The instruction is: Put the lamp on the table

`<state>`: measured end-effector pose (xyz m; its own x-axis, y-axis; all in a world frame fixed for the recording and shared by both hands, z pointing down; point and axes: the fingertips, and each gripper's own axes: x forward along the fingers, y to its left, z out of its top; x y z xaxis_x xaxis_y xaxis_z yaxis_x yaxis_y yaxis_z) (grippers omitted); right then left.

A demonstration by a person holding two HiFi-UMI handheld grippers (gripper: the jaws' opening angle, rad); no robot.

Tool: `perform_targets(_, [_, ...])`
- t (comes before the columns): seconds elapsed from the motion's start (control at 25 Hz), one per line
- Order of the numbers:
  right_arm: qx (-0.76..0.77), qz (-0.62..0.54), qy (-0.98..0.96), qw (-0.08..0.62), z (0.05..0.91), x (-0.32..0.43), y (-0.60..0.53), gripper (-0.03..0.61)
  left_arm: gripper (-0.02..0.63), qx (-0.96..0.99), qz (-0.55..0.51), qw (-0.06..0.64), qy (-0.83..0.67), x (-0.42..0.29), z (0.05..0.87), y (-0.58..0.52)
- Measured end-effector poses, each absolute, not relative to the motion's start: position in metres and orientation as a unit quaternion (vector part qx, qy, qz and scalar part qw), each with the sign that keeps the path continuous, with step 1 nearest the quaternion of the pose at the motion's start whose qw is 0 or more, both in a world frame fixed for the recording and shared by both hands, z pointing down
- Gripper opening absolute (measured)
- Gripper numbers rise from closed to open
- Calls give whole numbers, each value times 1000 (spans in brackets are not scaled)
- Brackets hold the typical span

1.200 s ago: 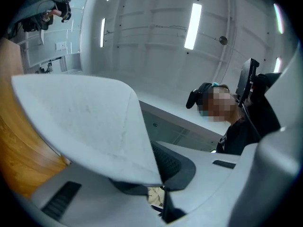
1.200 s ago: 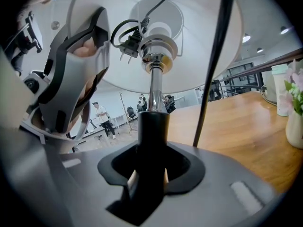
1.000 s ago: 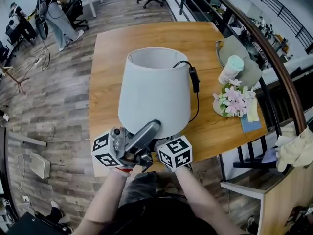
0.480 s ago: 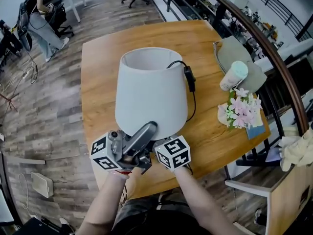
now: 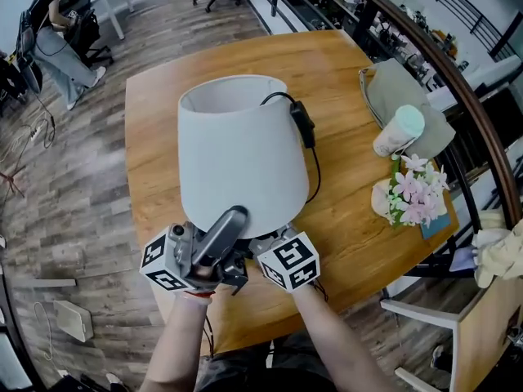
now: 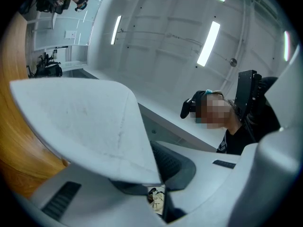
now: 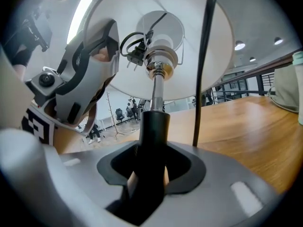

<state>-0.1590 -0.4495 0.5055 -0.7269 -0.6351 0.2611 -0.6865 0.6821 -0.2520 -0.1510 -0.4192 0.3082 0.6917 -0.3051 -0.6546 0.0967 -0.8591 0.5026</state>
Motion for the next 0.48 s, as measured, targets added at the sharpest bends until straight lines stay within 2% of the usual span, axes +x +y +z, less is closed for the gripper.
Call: perform_targets(0.48, [380,137,-909,99,508,-152,-435,180,9,894,-377,240,-44,-141,312,-394])
